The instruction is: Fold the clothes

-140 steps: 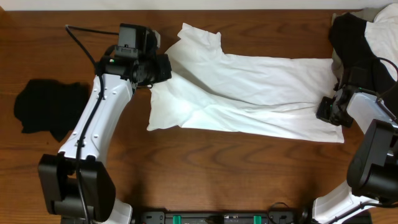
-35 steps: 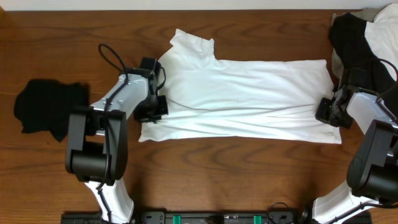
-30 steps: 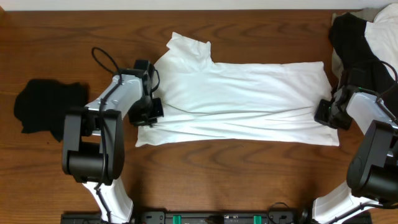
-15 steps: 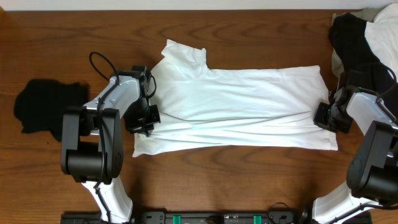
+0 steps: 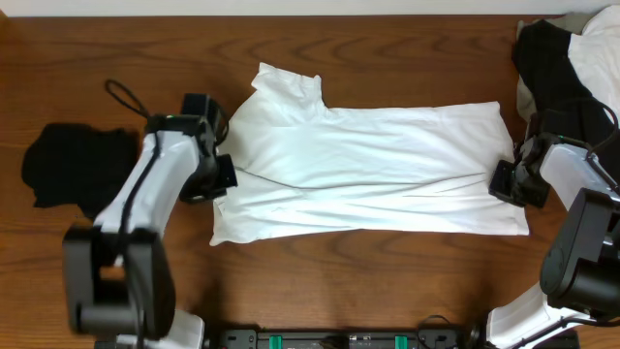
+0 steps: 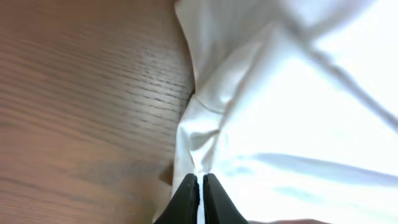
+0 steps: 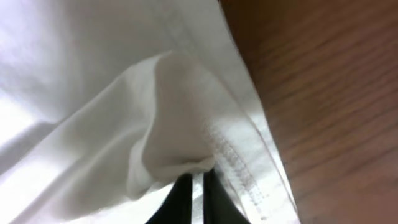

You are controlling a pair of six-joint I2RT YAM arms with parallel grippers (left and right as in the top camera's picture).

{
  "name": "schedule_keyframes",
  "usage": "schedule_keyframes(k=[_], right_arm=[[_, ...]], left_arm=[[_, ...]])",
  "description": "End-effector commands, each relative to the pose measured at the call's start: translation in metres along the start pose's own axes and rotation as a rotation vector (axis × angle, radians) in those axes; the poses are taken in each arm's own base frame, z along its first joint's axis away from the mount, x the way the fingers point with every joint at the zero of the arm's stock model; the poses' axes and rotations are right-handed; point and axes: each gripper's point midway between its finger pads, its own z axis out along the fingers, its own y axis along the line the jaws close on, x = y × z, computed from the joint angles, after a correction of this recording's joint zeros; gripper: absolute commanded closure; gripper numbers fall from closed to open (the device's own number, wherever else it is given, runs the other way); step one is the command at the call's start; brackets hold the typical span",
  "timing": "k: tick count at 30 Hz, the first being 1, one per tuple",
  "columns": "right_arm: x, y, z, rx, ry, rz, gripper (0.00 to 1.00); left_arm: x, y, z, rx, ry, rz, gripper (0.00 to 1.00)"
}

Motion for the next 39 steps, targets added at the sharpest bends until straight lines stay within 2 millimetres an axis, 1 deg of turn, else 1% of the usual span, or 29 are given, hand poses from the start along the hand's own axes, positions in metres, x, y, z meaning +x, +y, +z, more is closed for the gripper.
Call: schedule_keyframes(k=[1, 2, 3, 4, 5, 7, 9, 12, 15, 17, 19, 21, 24, 26, 30, 33, 36, 39], right_arm=[[-0.012, -0.004, -0.021, 0.01, -0.048, 0.016, 0.9], [-0.017, -0.004, -0.031, 0.006, -0.07, 0.018, 0.88], [-0.023, -0.004, -0.044, 0.0, -0.1, 0.021, 0.86], [-0.028, -0.004, -0.057, -0.006, -0.131, 0.024, 0.81], [-0.033, -0.004, -0.071, -0.014, -0.166, 0.027, 0.77], [-0.041, -0.005, -0.096, -0.027, -0.233, 0.032, 0.63], [-0.047, -0.006, -0.118, -0.038, -0.297, 0.037, 0.54], [-0.048, -0.005, -0.147, -0.068, -0.378, 0.037, 0.55], [-0.042, -0.001, -0.162, -0.106, -0.405, 0.007, 0.58], [-0.036, 0.0, -0.166, -0.118, -0.399, 0.004, 0.59], [-0.031, 0.0, -0.165, -0.116, -0.38, 0.003, 0.6], [-0.026, -0.001, -0.162, -0.112, -0.357, 0.002, 0.61], [-0.023, -0.002, -0.161, -0.11, -0.343, 0.001, 0.61], [-0.023, -0.002, -0.161, -0.11, -0.343, 0.001, 0.61], [-0.02, -0.002, -0.16, -0.107, -0.332, 0.0, 0.61], [-0.019, -0.002, -0.16, -0.105, -0.325, -0.004, 0.61], [-0.018, -0.002, -0.159, -0.105, -0.323, -0.004, 0.61], [-0.017, -0.002, -0.159, -0.104, -0.32, -0.005, 0.61]], left_arm=[[-0.009, 0.002, -0.03, 0.016, -0.119, 0.004, 0.87], [-0.011, 0.001, -0.039, 0.03, -0.158, 0.006, 0.83], [-0.015, 0.0, -0.047, 0.045, -0.197, 0.005, 0.64], [-0.02, -0.002, -0.057, 0.062, -0.244, 0.005, 0.53], [-0.024, -0.004, -0.064, 0.076, -0.283, 0.005, 0.48], [-0.033, -0.008, -0.08, 0.108, -0.363, 0.011, 0.41], [-0.042, -0.017, -0.091, 0.154, -0.426, 0.045, 0.41], [-0.06, -0.037, -0.104, 0.25, -0.508, 0.1, 0.41], [-0.085, -0.052, -0.111, 0.304, -0.595, 0.137, 0.42], [-0.104, -0.059, -0.111, 0.312, -0.657, 0.166, 0.42], [-0.123, -0.066, -0.108, 0.312, -0.706, 0.203, 0.43], [-0.138, -0.072, -0.098, 0.305, -0.726, 0.234, 0.43], [-0.153, -0.084, -0.078, 0.316, -0.71, 0.295, 0.4], [-0.162, -0.089, -0.06, 0.315, -0.69, 0.31, 0.38], [-0.178, -0.094, -0.029, 0.308, -0.679, 0.324, 0.36], [-0.189, -0.098, -0.014, 0.309, -0.694, 0.327, 0.35], [-0.195, -0.1, -0.001, 0.31, -0.697, 0.328, 0.34], [-0.197, -0.101, 0.018, 0.304, -0.68, 0.331, 0.32]])
